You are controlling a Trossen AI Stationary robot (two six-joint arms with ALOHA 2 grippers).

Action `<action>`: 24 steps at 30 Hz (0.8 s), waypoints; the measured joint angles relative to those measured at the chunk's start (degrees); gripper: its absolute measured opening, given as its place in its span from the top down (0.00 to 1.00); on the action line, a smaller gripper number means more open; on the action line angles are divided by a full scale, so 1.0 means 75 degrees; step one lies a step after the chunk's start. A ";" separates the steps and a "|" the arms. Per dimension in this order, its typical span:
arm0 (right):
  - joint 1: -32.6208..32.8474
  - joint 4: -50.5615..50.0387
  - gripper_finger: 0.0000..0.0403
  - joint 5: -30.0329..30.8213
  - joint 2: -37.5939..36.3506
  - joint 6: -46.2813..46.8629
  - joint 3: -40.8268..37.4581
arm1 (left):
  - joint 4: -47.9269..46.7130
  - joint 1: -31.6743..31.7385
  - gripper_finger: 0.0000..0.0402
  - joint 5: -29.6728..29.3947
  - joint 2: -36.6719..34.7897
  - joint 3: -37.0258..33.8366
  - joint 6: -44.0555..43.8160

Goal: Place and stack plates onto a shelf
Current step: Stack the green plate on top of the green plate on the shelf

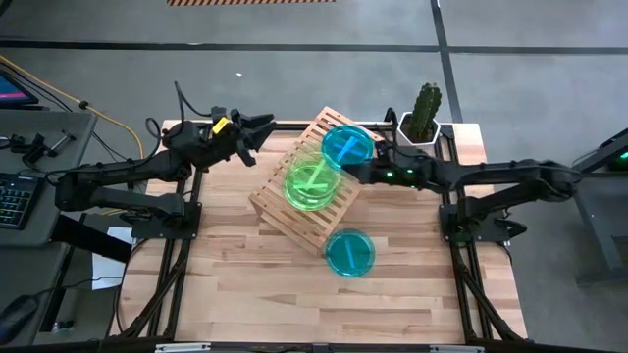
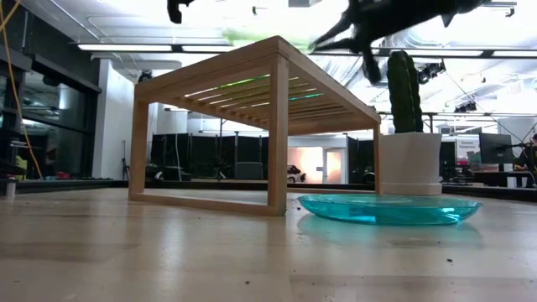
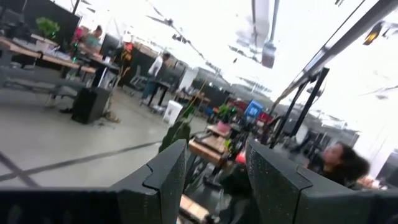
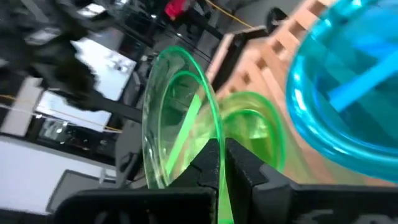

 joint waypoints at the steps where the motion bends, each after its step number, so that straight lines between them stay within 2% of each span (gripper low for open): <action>1: -0.0041 0.0060 1.00 -0.0024 0.0192 0.0090 0.0000 | 0.0073 0.0000 0.61 -0.0001 0.0000 0.0000 -0.0007; 12: -0.0073 0.0122 1.00 -0.0161 0.0811 0.0741 0.0000 | 0.0194 -0.0015 0.61 0.0000 0.0000 0.0000 -0.0010; 18: -0.0073 0.0109 0.99 -0.0059 0.0813 0.0558 0.0000 | 0.0194 -0.0015 0.61 -0.0002 0.0000 0.0000 -0.0008; 21: -0.0073 0.0117 0.93 0.0001 0.0810 0.0531 0.0000 | 0.0167 -0.0015 0.61 -0.0002 0.0000 0.0000 -0.0007; 24: -0.0073 0.0106 0.82 0.0000 0.0767 0.0364 0.0000 | 0.0164 -0.0015 0.61 -0.0002 0.0000 0.0000 -0.0007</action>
